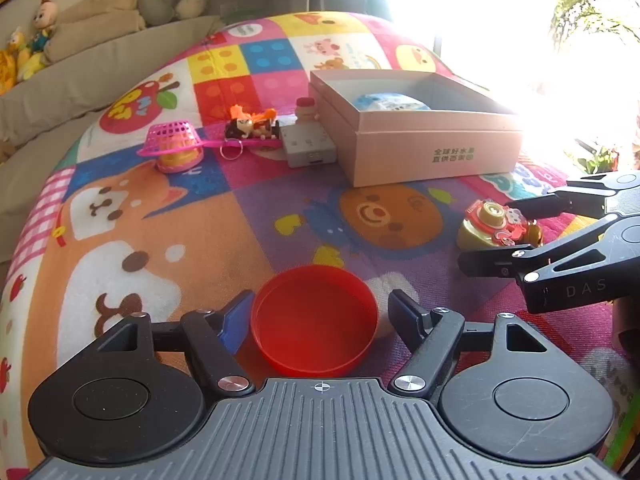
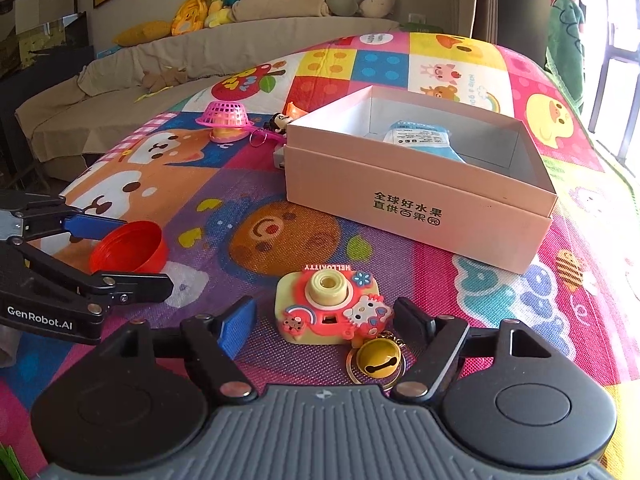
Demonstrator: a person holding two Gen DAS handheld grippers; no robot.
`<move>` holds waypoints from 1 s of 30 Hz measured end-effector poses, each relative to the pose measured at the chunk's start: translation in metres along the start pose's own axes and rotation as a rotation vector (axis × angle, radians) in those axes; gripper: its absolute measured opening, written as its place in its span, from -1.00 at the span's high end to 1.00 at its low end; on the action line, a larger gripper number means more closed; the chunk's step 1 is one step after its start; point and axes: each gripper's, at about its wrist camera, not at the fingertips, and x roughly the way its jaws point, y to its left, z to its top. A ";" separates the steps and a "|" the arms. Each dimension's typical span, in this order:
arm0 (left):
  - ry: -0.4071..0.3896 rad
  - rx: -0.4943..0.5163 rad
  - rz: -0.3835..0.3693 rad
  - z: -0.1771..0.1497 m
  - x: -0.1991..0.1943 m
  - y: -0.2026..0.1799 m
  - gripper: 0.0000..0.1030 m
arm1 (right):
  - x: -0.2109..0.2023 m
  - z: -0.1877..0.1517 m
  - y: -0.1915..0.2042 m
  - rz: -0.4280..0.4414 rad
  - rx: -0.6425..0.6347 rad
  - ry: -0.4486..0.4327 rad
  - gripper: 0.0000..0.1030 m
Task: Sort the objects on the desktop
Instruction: 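Carry Hello Kitty toy toward pink box with right gripper while left carries lid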
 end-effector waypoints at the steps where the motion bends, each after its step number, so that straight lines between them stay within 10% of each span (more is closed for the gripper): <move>1: 0.000 0.000 0.000 0.000 0.000 0.000 -0.48 | 0.000 0.000 -0.001 0.000 0.000 0.001 -0.51; 23: -0.004 -0.009 -0.025 -0.006 -0.018 -0.008 -0.34 | -0.025 0.000 -0.004 0.005 0.017 0.016 -0.17; 30: -0.126 0.022 -0.029 0.026 -0.050 -0.017 -0.34 | -0.077 0.016 -0.018 -0.021 0.056 -0.082 -0.17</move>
